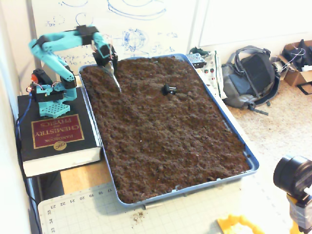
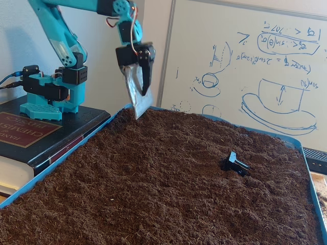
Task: Build a berm.
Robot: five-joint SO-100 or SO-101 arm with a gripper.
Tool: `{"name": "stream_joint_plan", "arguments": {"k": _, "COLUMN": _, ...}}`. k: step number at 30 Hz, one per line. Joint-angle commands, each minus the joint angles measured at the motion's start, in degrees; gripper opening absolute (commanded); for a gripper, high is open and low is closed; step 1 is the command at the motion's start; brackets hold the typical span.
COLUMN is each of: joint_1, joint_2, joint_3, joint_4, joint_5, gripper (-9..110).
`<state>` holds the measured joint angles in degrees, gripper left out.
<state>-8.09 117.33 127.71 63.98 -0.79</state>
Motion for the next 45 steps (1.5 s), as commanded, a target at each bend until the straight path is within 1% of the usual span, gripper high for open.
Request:
{"name": "stream_joint_plan", "arguments": {"k": 1, "joint_1": -0.18, "joint_2": -7.56, "joint_3": -5.63, "joint_4": -1.14, "joint_5": 0.26, "gripper": 1}}
{"name": "stream_joint_plan", "arguments": {"k": 4, "joint_1": -2.64, "joint_2": -13.89, "joint_3": -7.82, "joint_4": -1.14, "joint_5": 2.90, "gripper": 1}}
{"name": "stream_joint_plan", "arguments": {"k": 9, "joint_1": -8.61, "joint_2": -21.01, "joint_3": -15.73, "joint_4": -0.97, "joint_5": 16.96, "gripper": 1}}
{"name": "stream_joint_plan", "arguments": {"k": 12, "joint_1": -13.62, "joint_2": -24.26, "joint_3": -19.34, "joint_4": -0.26, "joint_5": 23.64, "gripper": 1}}
{"name": "stream_joint_plan", "arguments": {"k": 21, "joint_1": -23.64, "joint_2": -30.94, "joint_3": -22.24, "joint_4": -0.26, "joint_5": 33.57, "gripper": 1}}
{"name": "stream_joint_plan", "arguments": {"k": 26, "joint_1": -27.60, "joint_2": -34.01, "joint_3": -21.36, "joint_4": -0.26, "joint_5": 36.21, "gripper": 1}}
{"name": "stream_joint_plan", "arguments": {"k": 31, "joint_1": -28.39, "joint_2": -38.67, "joint_3": -21.36, "joint_4": -0.26, "joint_5": 36.12, "gripper": 1}}
{"name": "stream_joint_plan", "arguments": {"k": 39, "joint_1": -26.54, "joint_2": -44.47, "joint_3": -23.38, "joint_4": -1.14, "joint_5": 35.24, "gripper": 1}}
{"name": "stream_joint_plan", "arguments": {"k": 45, "joint_1": -23.47, "joint_2": -48.52, "joint_3": -30.94, "joint_4": -1.14, "joint_5": 35.16, "gripper": 1}}
